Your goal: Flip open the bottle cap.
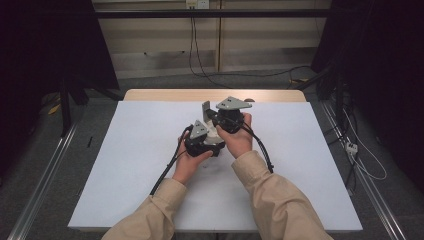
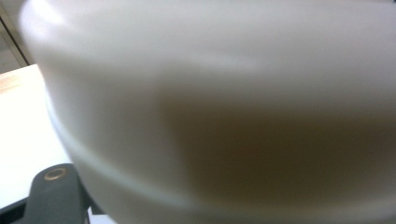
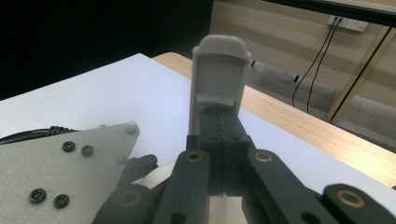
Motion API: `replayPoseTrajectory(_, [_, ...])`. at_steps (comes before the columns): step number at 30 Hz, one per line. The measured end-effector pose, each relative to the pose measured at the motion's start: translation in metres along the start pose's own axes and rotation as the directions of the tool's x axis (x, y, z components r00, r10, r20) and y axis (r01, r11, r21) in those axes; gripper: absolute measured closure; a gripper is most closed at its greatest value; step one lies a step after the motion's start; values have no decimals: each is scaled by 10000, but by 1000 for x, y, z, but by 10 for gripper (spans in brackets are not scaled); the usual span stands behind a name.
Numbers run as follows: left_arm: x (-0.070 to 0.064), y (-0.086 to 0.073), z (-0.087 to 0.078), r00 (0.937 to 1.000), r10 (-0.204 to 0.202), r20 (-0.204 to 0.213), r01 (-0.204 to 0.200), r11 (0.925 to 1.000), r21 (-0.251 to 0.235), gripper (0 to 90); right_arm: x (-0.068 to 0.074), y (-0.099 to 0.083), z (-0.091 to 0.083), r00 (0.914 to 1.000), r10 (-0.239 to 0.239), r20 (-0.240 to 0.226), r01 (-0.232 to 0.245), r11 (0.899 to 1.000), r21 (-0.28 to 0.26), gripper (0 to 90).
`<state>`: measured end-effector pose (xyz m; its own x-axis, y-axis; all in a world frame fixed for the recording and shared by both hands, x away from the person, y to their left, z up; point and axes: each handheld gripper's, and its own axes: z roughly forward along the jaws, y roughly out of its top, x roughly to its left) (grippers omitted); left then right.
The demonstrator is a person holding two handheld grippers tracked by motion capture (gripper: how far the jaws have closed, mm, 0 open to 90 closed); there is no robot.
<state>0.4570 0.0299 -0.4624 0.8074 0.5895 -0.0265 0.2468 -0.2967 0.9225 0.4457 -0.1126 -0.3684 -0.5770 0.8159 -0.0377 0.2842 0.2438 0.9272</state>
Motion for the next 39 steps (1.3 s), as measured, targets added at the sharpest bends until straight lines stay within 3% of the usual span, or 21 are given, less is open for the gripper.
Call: replayPoseTrajectory(39, [1, 0, 0, 9999, 80, -120, -79, 10000, 55, 187, -2, -1, 13, 10000, 84, -27, -84, 9999, 138, 900])
